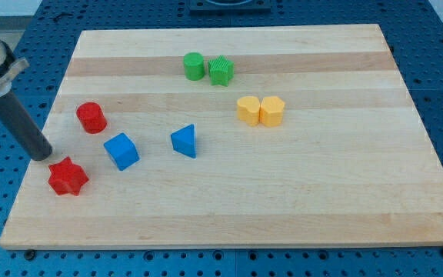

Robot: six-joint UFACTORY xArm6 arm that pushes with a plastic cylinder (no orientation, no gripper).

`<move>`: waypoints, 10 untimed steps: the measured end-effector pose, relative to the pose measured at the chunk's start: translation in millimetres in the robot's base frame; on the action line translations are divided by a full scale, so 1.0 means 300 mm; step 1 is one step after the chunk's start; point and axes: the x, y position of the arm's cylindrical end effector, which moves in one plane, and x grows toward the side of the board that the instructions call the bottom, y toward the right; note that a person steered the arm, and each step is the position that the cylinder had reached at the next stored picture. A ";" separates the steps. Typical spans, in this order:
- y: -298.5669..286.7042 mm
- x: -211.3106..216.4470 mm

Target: Move blue cube slightly right

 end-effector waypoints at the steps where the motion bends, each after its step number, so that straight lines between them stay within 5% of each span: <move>1: 0.112 -0.038; 10: 0.286 0.058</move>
